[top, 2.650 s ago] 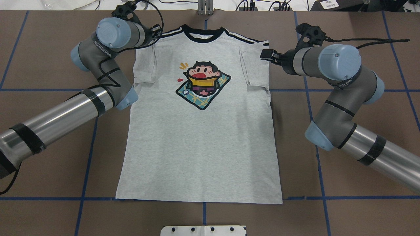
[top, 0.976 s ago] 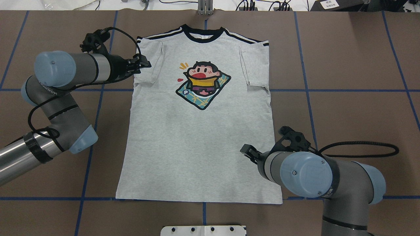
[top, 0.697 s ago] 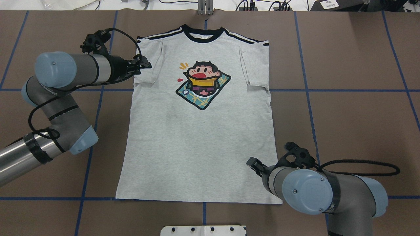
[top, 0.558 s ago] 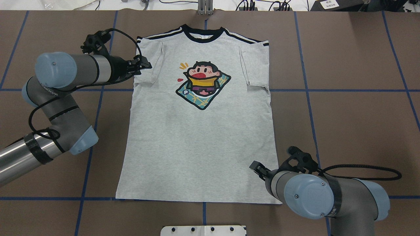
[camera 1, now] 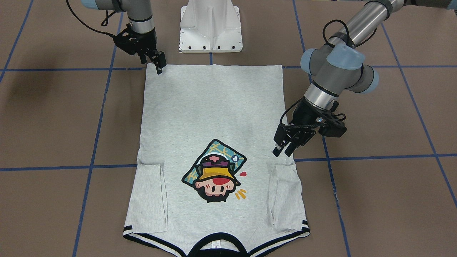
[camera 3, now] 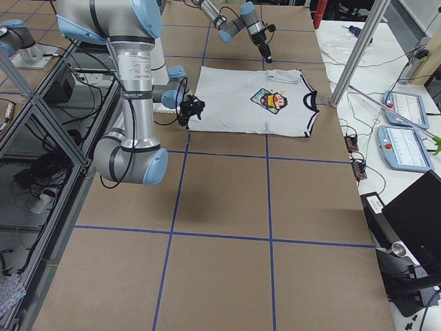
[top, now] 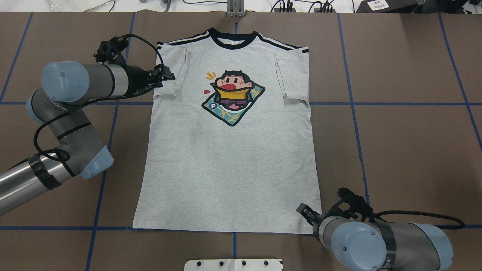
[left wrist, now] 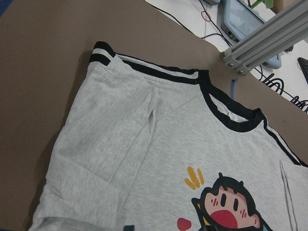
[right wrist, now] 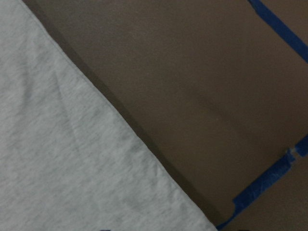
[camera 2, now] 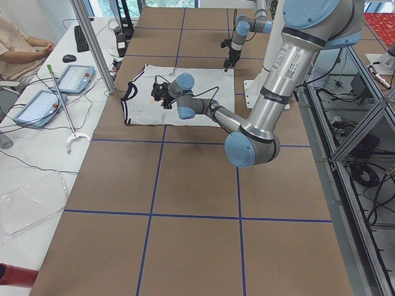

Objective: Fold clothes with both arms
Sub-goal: 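Move the left gripper to its hem corner while the right gripper waits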

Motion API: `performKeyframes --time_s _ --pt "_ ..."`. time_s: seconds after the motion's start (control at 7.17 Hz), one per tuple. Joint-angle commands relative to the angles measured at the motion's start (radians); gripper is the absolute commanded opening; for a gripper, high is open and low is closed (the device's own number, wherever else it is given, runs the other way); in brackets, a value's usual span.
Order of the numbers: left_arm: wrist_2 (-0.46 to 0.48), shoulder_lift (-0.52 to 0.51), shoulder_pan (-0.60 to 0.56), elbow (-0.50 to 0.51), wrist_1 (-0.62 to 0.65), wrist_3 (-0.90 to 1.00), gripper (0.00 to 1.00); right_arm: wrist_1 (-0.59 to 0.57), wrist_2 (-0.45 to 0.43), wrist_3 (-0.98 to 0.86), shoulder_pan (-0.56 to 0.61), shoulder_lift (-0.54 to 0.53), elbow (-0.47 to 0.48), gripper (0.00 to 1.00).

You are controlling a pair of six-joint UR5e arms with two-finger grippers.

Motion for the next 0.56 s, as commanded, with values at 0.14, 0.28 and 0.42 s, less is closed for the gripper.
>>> performKeyframes --time_s 0.14,0.28,0.42 --pt "0.001 0.0 0.003 0.003 0.0 0.0 0.58 0.0 -0.003 0.035 -0.024 -0.015 0.001 0.83" --pt "0.001 0.001 0.004 0.001 0.0 0.0 0.58 0.0 -0.025 0.078 -0.039 -0.014 0.004 0.78" --pt "0.001 0.003 0.004 0.003 -0.002 0.0 0.58 0.0 -0.031 0.08 -0.042 -0.015 0.004 0.77"
